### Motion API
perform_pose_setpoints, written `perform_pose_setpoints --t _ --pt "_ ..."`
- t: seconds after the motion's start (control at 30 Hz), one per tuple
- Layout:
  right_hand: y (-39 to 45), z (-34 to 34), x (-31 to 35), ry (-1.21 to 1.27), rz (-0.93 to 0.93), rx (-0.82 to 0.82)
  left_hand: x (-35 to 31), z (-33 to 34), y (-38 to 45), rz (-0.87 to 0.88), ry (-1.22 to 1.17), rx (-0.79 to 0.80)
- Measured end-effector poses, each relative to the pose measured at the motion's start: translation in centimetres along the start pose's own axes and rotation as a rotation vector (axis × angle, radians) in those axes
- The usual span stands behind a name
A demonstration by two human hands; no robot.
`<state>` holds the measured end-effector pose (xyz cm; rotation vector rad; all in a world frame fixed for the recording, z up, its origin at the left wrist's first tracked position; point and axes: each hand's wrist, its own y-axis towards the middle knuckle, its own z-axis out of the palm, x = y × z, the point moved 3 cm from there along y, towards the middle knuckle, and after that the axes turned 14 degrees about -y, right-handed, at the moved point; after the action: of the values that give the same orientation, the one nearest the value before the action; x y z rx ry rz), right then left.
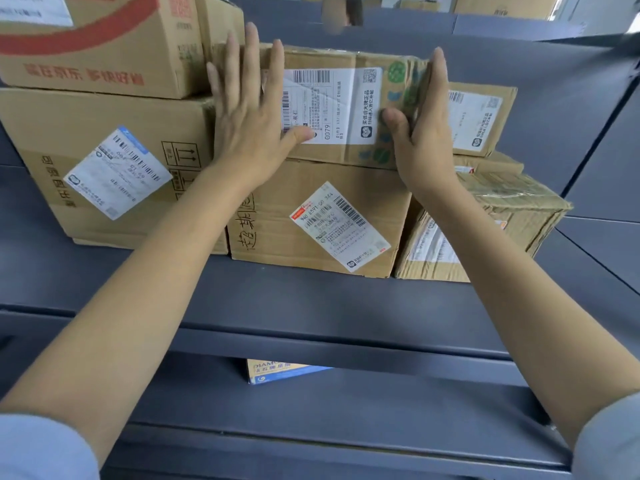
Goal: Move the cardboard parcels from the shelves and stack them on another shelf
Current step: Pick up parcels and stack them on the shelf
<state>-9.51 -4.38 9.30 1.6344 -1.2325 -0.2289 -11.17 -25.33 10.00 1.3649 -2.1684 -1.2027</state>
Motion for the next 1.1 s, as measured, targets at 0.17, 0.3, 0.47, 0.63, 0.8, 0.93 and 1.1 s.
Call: perform_pose_setpoints --t 0.17,0.3,0.47,0.63,0.8,0.93,1.1 --pt "-1.0 0.2 1.2 -0.479 -0.123 -0.052 0.1 1.4 -1.6 0.020 0.050 0.058" --pt "-1.7 0.7 0.4 -0.525 -0.092 0.023 0.2 2.4 -3.0 0.004 0.042 0.097" --pt "-3.8 0.3 0.6 -0.461 -0.026 0.049 -2.2 2.8 -5.1 0.134 -0.077 0.122" --pt "-7.3 -2.7 -0.5 -0.359 0.094 -0.020 -6.7 4.6 -6.9 0.312 -0.180 0.169" --pt "-12.5 -10.2 -3.4 -0.424 0.217 -0.059 -13.0 5.1 -8.4 0.336 -0.344 0.251" --pt "-18.0 -16.9 -5.2 -0.523 0.321 0.011 -20.6 6.0 -10.6 0.365 -0.444 0.352" --pt "-26.1 -27.5 -7.5 -0.580 0.596 0.078 -31.0 6.6 -15.2 0.399 -0.614 0.467"
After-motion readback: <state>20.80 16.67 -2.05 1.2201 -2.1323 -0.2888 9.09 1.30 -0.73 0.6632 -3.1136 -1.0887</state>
